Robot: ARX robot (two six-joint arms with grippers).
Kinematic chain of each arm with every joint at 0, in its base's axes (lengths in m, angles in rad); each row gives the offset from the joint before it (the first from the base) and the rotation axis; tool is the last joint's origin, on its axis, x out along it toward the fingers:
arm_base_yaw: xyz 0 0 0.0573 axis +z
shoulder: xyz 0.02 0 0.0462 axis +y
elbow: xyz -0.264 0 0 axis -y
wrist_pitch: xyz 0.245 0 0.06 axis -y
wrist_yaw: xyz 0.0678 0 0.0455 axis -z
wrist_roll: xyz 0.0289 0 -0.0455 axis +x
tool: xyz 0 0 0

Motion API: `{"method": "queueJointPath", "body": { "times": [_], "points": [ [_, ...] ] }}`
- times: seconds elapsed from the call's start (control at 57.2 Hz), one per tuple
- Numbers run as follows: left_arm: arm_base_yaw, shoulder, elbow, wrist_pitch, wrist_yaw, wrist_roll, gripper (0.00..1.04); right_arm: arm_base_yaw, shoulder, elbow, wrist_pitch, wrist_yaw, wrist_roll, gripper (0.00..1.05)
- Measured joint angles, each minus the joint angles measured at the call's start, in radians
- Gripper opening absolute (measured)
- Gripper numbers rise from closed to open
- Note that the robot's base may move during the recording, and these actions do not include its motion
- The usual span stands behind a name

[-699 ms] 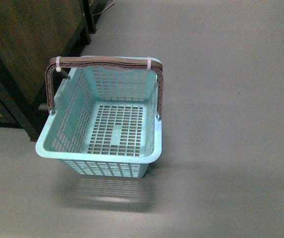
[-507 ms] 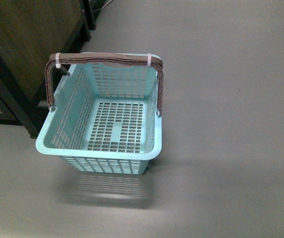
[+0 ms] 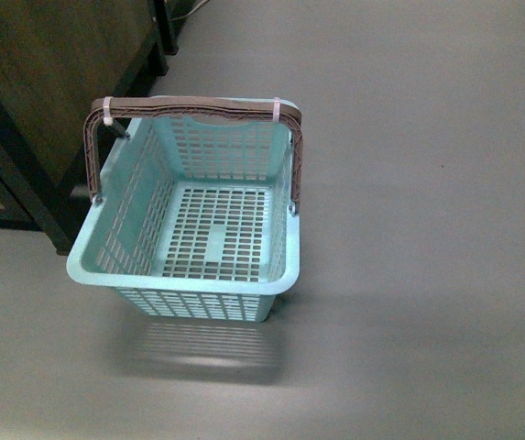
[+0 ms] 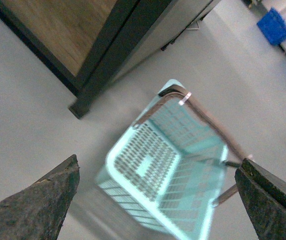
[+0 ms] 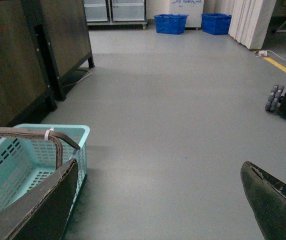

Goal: Pick mango and avocado into basket

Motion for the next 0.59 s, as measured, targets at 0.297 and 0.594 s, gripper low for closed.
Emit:
{"method": "queueJointPath", "body": {
  "times": [0.297,0.594],
  "points": [
    [-0.084,0.973,0.477,0.457,0.031,-0.555,0.96,0.000,0.000,0.000,0.000,0.000,0.000,0.96],
    [-0.197,1.501,1.030,0.480,-0.001,-0.764,0.96,0.000,0.000,0.000,0.000,0.000,0.000,0.96]
  ]
}}
